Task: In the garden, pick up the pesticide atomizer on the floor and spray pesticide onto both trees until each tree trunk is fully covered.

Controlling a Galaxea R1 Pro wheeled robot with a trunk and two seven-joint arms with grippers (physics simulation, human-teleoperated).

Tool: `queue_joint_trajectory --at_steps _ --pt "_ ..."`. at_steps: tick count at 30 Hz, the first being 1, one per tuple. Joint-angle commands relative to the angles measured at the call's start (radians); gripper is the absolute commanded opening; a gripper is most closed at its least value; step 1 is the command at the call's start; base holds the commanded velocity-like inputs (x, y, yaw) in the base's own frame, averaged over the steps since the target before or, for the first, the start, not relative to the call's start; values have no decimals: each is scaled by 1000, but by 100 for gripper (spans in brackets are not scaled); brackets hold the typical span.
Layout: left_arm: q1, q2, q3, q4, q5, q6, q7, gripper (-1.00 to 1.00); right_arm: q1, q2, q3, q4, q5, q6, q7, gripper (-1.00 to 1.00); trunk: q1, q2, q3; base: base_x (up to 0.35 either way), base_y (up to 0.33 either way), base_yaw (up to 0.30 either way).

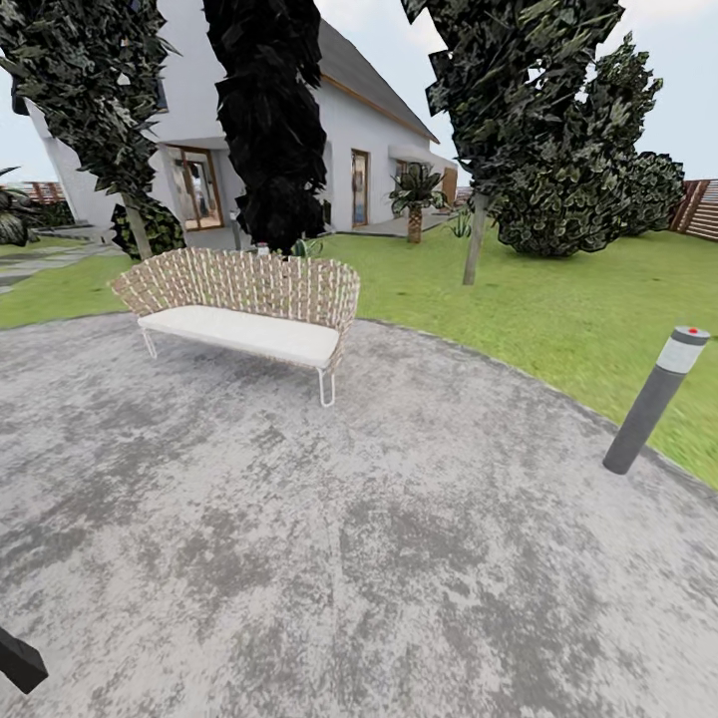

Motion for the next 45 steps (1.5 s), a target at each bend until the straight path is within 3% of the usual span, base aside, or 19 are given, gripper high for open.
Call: queue_joint_trajectory --at_steps 1,17,33,45 --pt "-1 0 1 1 1 -3 0 100 0 0 0 1 1 -3 -1 100 0 0 -1 244 -219 14" --pt "-1 0 2 1 3 -3 0 100 0 1 -1 -2 0 -2 -2 100 0 0 -1 243 -218 238" --pt "-1 -3 -9 1 2 -2 -2 100 0 1 -5 -1 0 -2 -3 100 0 0 -1 5 -3 280" --pt "-1 -1 1 1 9 -2 0 100 0 2 -1 1 0 -2 -3 100 0 0 -1 273 -188 281"
